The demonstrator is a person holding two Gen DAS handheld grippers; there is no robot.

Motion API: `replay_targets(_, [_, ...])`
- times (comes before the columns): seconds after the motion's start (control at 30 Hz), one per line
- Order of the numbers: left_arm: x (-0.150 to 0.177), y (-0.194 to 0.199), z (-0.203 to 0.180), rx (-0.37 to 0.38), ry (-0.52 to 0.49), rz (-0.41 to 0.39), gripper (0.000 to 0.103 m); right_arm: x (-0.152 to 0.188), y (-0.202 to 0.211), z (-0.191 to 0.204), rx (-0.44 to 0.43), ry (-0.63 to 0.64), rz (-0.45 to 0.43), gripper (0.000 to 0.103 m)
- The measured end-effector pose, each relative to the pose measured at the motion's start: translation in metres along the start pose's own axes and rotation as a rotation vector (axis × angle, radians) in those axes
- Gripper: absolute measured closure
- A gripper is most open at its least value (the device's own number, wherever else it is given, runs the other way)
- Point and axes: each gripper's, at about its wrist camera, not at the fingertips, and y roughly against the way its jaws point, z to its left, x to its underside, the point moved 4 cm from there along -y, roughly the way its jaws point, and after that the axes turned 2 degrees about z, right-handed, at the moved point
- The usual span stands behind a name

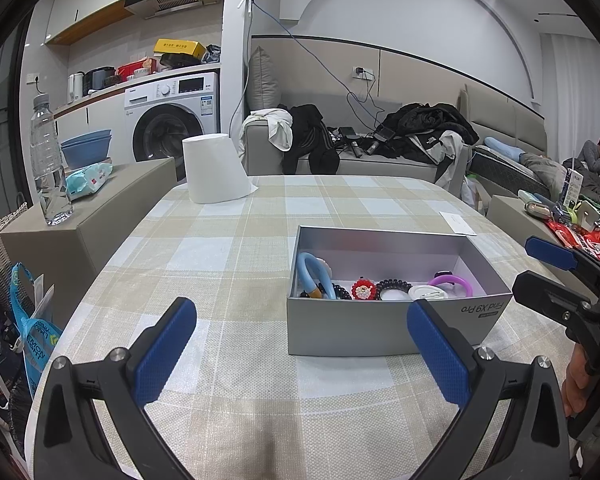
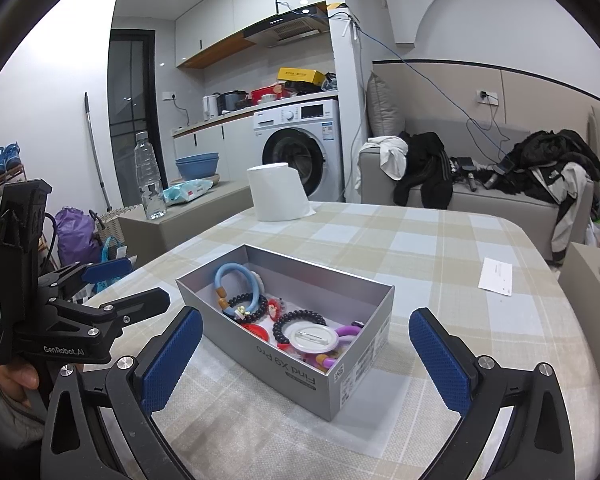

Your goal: Organize jewelry

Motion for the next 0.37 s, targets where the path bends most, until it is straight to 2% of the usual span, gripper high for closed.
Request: replay_targets(0.37, [-0.0008,0.0012,0.0012,-0.005,0.004,-0.005,0.001,-0.0009,0.0000,0.0003,-0.001,0.005,-0.002,0.000])
